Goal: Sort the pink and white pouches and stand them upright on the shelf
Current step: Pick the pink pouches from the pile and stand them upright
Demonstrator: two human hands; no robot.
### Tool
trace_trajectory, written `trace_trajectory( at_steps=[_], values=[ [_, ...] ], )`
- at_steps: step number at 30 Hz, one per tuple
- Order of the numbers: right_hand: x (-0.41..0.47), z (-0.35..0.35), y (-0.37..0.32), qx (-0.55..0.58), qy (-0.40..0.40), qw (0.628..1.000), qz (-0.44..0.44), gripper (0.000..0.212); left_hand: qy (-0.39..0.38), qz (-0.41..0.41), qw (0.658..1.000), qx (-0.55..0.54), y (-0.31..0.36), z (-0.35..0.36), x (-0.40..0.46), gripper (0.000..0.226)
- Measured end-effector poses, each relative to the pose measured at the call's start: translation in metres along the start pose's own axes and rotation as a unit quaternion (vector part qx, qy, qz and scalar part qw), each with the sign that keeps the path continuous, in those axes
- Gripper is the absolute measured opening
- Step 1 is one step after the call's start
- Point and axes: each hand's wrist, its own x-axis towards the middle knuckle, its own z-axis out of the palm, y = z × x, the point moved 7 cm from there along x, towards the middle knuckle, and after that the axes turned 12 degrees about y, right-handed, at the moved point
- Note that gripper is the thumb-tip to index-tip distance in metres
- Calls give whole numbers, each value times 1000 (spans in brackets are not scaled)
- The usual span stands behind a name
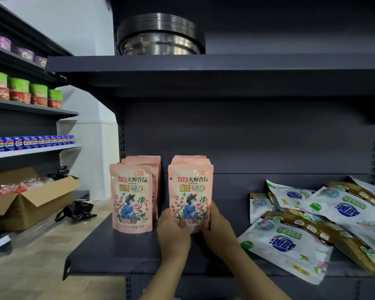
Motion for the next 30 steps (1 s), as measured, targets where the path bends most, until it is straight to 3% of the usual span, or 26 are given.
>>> trace_trajectory(
  at_steps=[8,18,25,30],
  values=[
    [0,-2,2,10,5,1000,4,36,-7,4,1000,5,-2,2,1,26],
    [1,2,5,-3,-16,1000,18,50,-16,-7,1000,6,4,-3,-4,27],
    [-1,-2,6,22,-23,998,48,46,-54,-11,998,-13,0,6,-2,37],
    [-8,-9,-6,49,-21,997,48,38,-31,-4,999,-25,7,-5,-6,54]
  ],
)
